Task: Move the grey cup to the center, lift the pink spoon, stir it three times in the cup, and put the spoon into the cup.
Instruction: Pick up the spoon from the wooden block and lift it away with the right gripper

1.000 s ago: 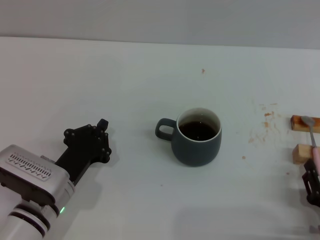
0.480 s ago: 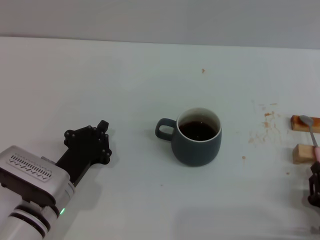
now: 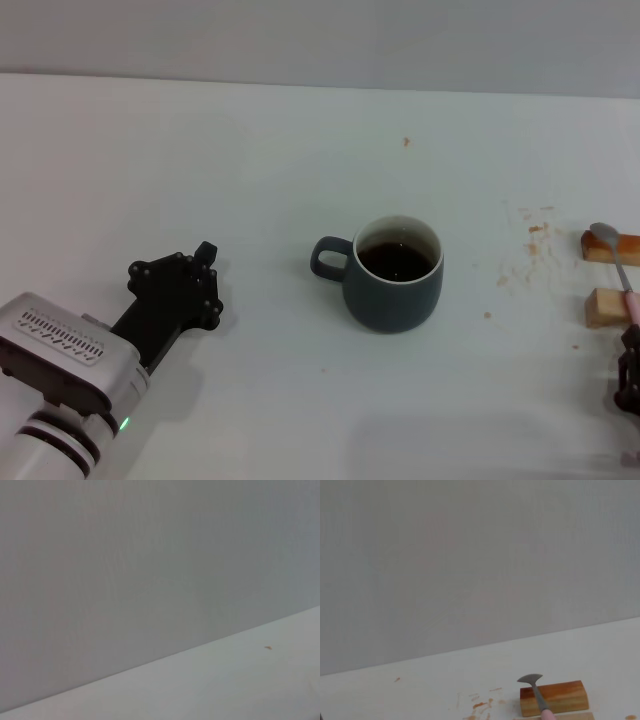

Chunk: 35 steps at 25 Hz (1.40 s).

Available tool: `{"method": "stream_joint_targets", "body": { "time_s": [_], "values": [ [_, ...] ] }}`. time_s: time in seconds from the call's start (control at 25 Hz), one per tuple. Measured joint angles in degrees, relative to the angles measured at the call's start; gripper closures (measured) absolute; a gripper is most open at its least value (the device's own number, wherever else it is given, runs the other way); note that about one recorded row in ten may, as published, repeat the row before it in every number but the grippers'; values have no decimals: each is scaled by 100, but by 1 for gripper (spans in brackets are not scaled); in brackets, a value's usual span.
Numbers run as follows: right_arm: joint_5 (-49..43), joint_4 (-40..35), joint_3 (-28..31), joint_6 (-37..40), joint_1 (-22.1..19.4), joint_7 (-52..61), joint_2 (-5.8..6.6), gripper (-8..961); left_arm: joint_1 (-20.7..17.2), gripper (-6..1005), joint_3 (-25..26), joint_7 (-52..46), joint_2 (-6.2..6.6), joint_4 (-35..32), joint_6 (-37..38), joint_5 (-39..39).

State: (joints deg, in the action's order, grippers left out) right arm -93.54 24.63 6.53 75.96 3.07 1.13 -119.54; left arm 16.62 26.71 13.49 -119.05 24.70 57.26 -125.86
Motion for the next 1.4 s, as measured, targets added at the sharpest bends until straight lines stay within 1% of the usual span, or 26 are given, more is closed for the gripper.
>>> {"method": "stream_joint_targets", "body": {
  "time_s": [0.2, 0.4, 0.6, 0.88, 1.4],
  "values": [
    [9, 72, 22, 80, -50, -242, -8, 864, 13, 1001, -7, 2, 3, 0, -3, 0],
    [67, 424, 37, 346, -169, -1099, 9, 865, 17, 1001, -17, 4, 5, 0, -13, 0],
    [88, 605, 41, 548, -212, -1544, 25, 865, 14, 1001, -18, 4, 6, 1, -26, 0],
    [138, 795, 42, 1150, -208, -2453, 57, 865, 3, 1001, -38, -3, -4, 0, -50, 0],
    [109, 812, -10, 2085, -22, -2713, 127, 870, -21, 1001, -43, -21, -4, 0, -63, 0]
  ]
}}
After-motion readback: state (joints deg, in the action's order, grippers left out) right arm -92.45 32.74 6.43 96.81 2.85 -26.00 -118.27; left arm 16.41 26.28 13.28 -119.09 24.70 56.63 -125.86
